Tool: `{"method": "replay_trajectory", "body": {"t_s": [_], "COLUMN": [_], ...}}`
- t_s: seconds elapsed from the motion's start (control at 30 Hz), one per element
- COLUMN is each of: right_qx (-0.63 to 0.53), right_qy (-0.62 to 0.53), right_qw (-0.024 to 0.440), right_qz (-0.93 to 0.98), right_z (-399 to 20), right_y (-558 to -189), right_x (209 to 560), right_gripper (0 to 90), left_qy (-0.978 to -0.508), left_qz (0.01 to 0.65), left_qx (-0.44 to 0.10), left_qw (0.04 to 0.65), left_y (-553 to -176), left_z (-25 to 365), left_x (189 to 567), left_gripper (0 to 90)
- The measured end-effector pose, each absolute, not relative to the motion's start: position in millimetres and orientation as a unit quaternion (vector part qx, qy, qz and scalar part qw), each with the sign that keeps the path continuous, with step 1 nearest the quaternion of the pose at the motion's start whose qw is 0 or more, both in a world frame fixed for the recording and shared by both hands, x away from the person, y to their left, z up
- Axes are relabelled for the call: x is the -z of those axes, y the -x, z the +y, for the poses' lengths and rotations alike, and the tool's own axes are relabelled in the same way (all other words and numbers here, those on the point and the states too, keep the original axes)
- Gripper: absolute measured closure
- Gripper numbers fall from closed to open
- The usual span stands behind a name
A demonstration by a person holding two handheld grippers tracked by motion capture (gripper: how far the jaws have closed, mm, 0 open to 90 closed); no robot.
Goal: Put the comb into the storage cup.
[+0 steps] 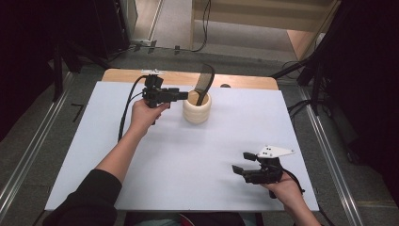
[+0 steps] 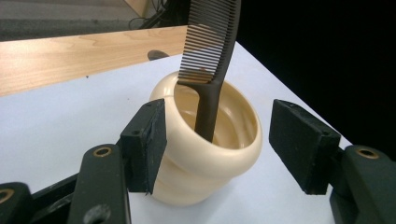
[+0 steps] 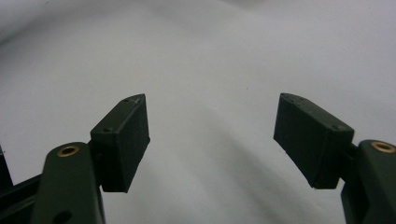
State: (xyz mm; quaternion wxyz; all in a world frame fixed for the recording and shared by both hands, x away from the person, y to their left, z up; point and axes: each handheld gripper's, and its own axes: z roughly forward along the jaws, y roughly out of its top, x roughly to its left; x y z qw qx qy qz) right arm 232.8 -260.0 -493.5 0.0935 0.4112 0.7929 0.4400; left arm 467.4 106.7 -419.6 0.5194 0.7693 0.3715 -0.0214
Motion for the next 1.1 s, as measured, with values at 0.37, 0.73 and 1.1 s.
{"method": "replay_trajectory", "body": {"t_s": [0.37,0.73,1.1], "right_qx": [-0.439,-0.439,-0.437], "right_qy": [-0.413,-0.415,-0.413], "right_qw": [0.092,0.091,0.092], "right_qz": [0.792,0.792,0.794], "right_z": [-259.8,-259.4,-259.1], "right_y": [-233.2,-233.3,-233.3], "right_x": [494.1,494.5,494.5], "right_gripper": [24.8,24.8,24.8], "left_qy": [-0.777,-0.784,-0.785], "left_qz": [0.358,0.354,0.350], "left_qx": [0.032,0.038,0.041], "left_qw": [0.517,0.508,0.509], "left_y": [-456.5,-444.8,-426.3], "left_z": [119.0,124.9,131.3], "left_x": [425.9,433.1,439.3], "left_gripper": [31.3,30.7,30.8]}}
